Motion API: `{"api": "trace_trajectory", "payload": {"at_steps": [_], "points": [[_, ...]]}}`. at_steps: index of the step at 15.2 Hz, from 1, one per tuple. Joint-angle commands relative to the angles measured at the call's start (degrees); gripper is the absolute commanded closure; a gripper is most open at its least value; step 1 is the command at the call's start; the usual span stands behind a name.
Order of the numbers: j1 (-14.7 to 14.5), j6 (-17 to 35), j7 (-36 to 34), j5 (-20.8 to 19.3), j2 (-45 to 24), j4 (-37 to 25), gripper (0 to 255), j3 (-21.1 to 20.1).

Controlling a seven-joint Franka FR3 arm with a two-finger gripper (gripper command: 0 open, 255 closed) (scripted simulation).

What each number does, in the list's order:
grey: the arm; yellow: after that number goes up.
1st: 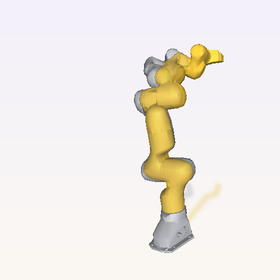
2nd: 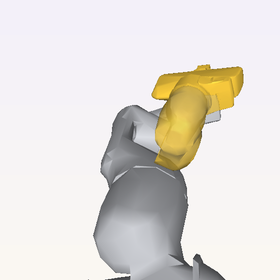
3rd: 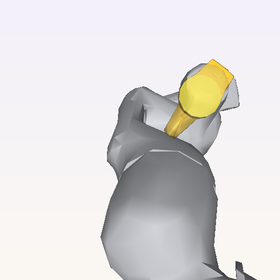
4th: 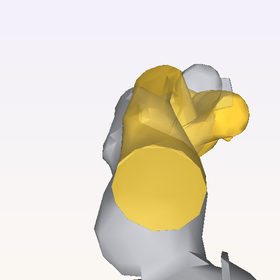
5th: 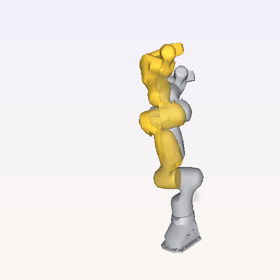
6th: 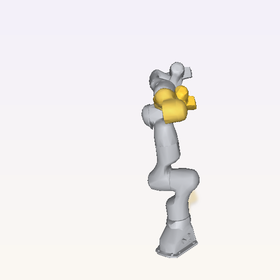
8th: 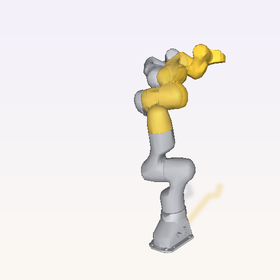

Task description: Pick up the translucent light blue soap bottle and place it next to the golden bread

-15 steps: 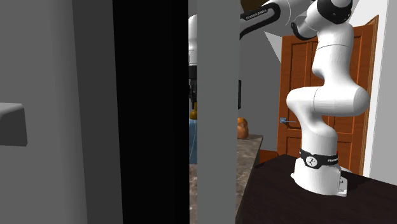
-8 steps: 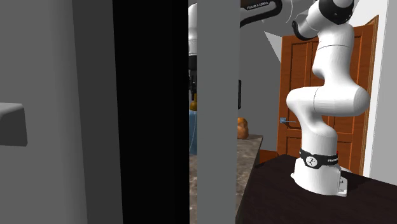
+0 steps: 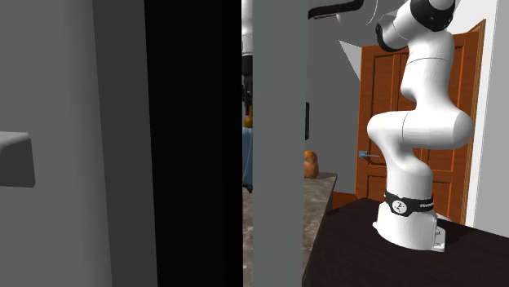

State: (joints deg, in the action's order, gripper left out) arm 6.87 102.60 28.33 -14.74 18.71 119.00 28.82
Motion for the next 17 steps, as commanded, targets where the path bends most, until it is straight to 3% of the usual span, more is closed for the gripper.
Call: {"api": "trace_trajectory", "payload": {"at_steps": [1, 17], "points": [[-0.04, -1.29, 0.21, 0.10, 0.00, -1.30, 255, -0.10], [-0.71, -13.38, 2.10, 1.49, -1.94, -15.29, 255, -0.89]]}}
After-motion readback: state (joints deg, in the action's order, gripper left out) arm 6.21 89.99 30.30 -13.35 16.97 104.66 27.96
